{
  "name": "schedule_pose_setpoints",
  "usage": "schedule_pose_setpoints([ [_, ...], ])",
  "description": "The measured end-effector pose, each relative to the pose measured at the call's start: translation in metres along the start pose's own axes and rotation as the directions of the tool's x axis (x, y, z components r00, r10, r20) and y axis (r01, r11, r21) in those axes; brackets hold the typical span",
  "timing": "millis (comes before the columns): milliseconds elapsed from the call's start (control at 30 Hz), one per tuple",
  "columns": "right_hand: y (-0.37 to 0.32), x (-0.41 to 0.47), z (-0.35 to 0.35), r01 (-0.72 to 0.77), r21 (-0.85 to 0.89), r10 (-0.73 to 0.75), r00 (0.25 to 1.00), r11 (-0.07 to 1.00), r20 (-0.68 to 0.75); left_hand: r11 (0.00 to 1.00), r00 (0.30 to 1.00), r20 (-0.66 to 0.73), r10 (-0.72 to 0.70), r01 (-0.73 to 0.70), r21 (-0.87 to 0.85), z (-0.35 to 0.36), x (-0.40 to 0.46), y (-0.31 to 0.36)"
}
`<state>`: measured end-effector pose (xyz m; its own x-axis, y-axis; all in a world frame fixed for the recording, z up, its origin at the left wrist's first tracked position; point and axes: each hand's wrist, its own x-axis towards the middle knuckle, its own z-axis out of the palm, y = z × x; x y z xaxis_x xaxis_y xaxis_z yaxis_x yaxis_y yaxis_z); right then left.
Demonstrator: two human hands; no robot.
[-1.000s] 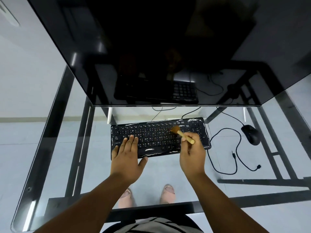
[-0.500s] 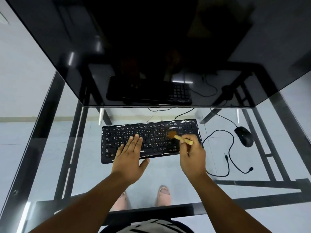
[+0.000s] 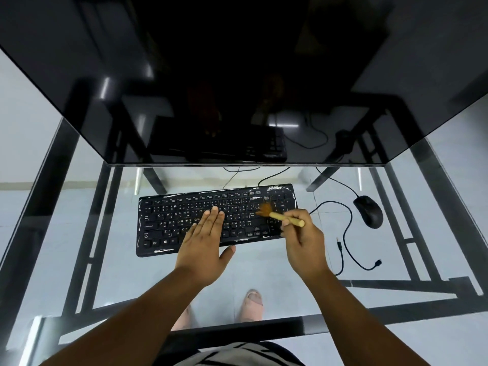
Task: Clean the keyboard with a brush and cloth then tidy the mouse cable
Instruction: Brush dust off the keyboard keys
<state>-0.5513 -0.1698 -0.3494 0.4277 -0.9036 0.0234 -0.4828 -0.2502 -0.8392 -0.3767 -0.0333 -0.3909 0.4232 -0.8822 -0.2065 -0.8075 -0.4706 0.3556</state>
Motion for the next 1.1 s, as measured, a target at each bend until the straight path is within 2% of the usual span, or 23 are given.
schedule_pose_setpoints([
  [67,0.005,0.004,-0.005,-0.034,-0.027,0.031,0.996,0.999,-0.082,1.0,1.0,0.005,-0.003,0.003,0.006,0.003,0.003,0.004],
  [133,0.007,0.008,-0.012,-0.069,0.021,0.071,0.984,0.997,-0.164,1.0,1.0,0.011,-0.005,0.005,0.022,0.005,0.004,0.008],
  [267,0.009,0.009,-0.017,-0.019,0.0,0.019,1.0,1.0,-0.014,1.0,1.0,0.023,-0.02,0.02,0.015,0.007,0.004,0.011],
  [400,0.017,0.012,-0.023,-0.082,-0.01,0.08,0.986,0.997,-0.149,0.999,0.999,0.009,-0.033,0.033,-0.019,0.007,0.004,0.015],
  [500,0.018,0.01,-0.024,-0.062,0.072,0.065,0.997,0.995,-0.044,0.999,0.999,0.0,-0.035,0.035,-0.023,0.007,0.005,0.018],
  [567,0.019,0.007,-0.024,-0.026,-0.016,0.026,1.0,1.0,-0.012,0.999,0.999,0.003,-0.041,0.041,-0.014,0.007,0.005,0.017],
  [633,0.022,0.008,-0.026,-0.052,-0.085,0.042,0.993,0.995,-0.11,0.999,0.999,-0.002,-0.046,0.046,-0.015,0.007,0.005,0.017],
  [700,0.026,0.01,-0.03,-0.061,-0.027,0.057,0.987,0.998,-0.151,0.999,0.999,-0.006,-0.045,0.045,-0.021,0.009,0.006,0.018],
  [767,0.025,0.008,-0.031,-0.038,0.045,0.041,0.998,0.998,-0.055,0.999,0.999,0.001,-0.046,0.046,-0.019,0.009,0.006,0.018],
  [800,0.025,0.007,-0.032,-0.015,0.021,0.015,1.0,1.0,-0.009,0.999,0.999,0.004,-0.048,0.048,-0.017,0.009,0.006,0.017],
  [833,0.025,0.006,-0.032,0.006,-0.033,-0.006,1.0,0.999,0.003,0.999,0.999,0.006,-0.05,0.05,-0.016,0.009,0.006,0.017],
  [900,0.027,0.007,-0.033,-0.018,-0.101,0.01,0.997,0.995,-0.081,0.999,0.999,0.002,-0.052,0.052,-0.017,0.009,0.006,0.017],
  [967,0.027,0.008,-0.035,-0.05,-0.063,0.041,0.989,0.997,-0.143,0.998,0.999,-0.003,-0.052,0.051,-0.027,0.009,0.005,0.018],
  [1033,0.023,0.007,-0.033,-0.004,-0.031,0.001,0.997,1.0,-0.079,0.998,0.999,-0.003,-0.052,0.051,-0.04,0.009,0.005,0.019],
  [1100,0.021,0.006,-0.03,0.052,-0.068,-0.052,0.999,0.996,0.004,0.997,0.998,-0.006,-0.056,0.055,-0.044,0.008,0.004,0.017],
])
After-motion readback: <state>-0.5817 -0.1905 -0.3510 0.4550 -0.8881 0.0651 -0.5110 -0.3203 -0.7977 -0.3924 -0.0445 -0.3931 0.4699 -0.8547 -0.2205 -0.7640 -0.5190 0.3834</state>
